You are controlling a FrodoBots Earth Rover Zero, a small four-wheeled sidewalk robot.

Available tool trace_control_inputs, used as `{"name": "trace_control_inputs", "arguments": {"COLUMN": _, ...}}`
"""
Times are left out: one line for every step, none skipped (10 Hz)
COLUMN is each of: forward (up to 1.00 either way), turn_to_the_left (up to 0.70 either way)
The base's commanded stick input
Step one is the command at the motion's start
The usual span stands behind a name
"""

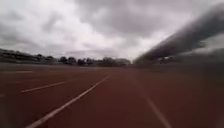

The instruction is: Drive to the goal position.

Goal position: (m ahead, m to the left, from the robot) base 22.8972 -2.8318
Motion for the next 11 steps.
{"name": "trace_control_inputs", "arguments": {"forward": 1.0, "turn_to_the_left": -0.01}}
{"name": "trace_control_inputs", "arguments": {"forward": 1.0, "turn_to_the_left": -0.01}}
{"name": "trace_control_inputs", "arguments": {"forward": 1.0, "turn_to_the_left": -0.01}}
{"name": "trace_control_inputs", "arguments": {"forward": 1.0, "turn_to_the_left": -0.01}}
{"name": "trace_control_inputs", "arguments": {"forward": 1.0, "turn_to_the_left": -0.01}}
{"name": "trace_control_inputs", "arguments": {"forward": 1.0, "turn_to_the_left": -0.01}}
{"name": "trace_control_inputs", "arguments": {"forward": 1.0, "turn_to_the_left": -0.01}}
{"name": "trace_control_inputs", "arguments": {"forward": 1.0, "turn_to_the_left": -0.01}}
{"name": "trace_control_inputs", "arguments": {"forward": 1.0, "turn_to_the_left": -0.01}}
{"name": "trace_control_inputs", "arguments": {"forward": 1.0, "turn_to_the_left": -0.01}}
{"name": "trace_control_inputs", "arguments": {"forward": 1.0, "turn_to_the_left": -0.01}}
